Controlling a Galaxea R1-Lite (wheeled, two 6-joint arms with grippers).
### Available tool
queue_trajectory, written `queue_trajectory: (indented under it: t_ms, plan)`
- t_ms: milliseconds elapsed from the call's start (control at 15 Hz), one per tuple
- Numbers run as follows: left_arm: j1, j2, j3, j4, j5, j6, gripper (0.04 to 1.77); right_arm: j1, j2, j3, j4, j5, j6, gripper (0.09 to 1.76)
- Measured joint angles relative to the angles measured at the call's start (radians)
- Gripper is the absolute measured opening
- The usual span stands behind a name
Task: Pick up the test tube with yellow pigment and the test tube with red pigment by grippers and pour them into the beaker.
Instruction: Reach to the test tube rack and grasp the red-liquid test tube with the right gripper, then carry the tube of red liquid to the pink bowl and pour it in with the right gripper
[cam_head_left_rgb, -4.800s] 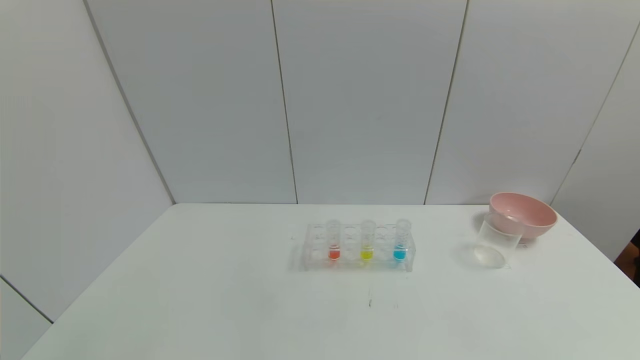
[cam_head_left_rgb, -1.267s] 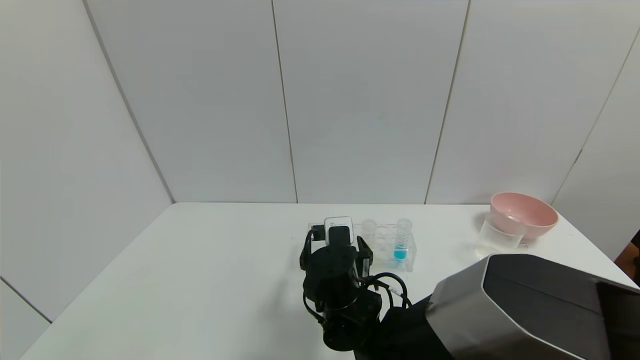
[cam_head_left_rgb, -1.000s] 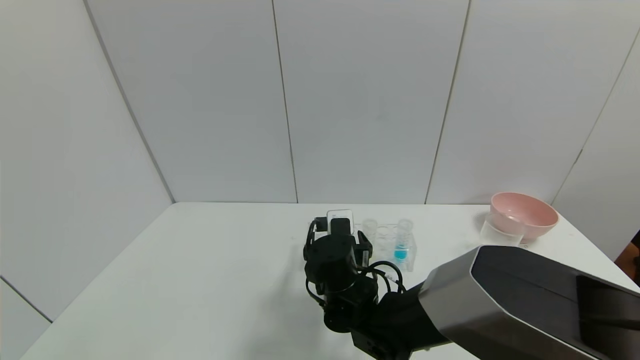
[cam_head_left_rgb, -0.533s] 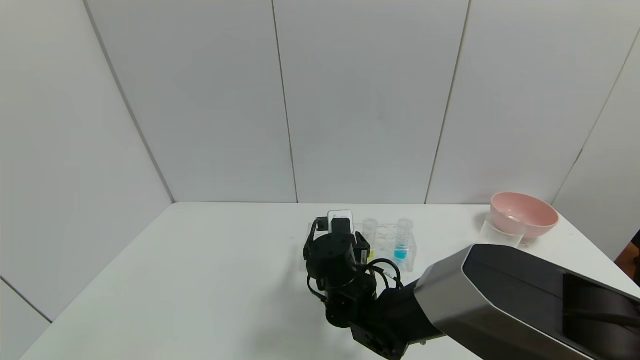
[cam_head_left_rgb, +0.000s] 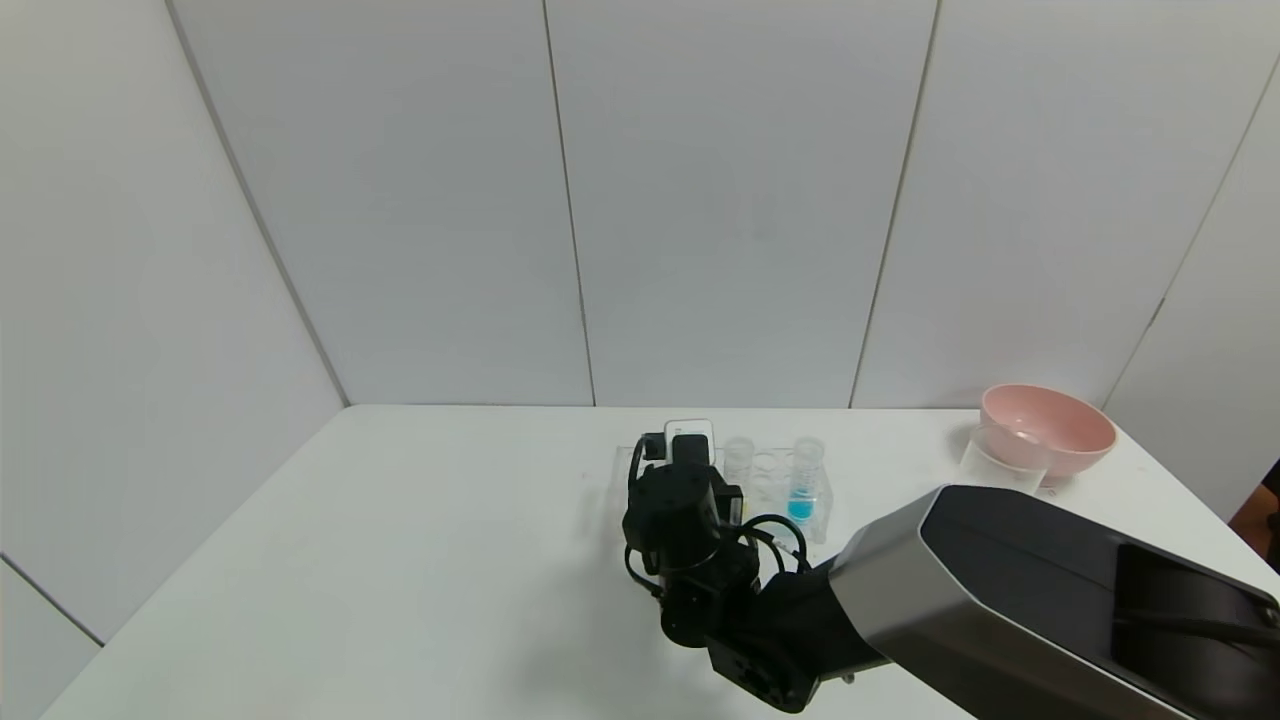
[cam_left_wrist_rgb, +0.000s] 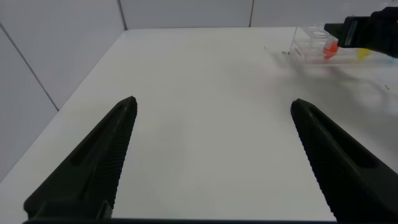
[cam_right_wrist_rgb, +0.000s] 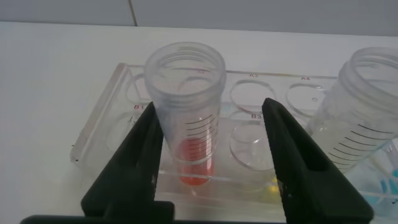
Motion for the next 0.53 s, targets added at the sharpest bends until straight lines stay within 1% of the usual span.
queue_trajectory:
  t_ms: [67, 267, 333, 533]
  plan:
    - [0.0, 0.0, 0.0, 0.0, 0.0, 0.0, 1.76, 0.001, 0.001, 0.0, 0.0, 0.004, 0.0, 0.98]
    - [0.0, 0.0, 0.0, 0.0, 0.0, 0.0, 1.76, 0.002, 0.001, -0.001, 0.001, 0.018, 0.001, 0.74]
    - [0.0, 0.0, 0.0, 0.0, 0.0, 0.0, 1.76, 0.004, 0.001, -0.001, 0.001, 0.018, 0.001, 0.54]
    - [0.0, 0.0, 0.0, 0.0, 0.0, 0.0, 1.76, 0.003, -0.004, -0.001, 0.003, 0.019, 0.0, 0.53]
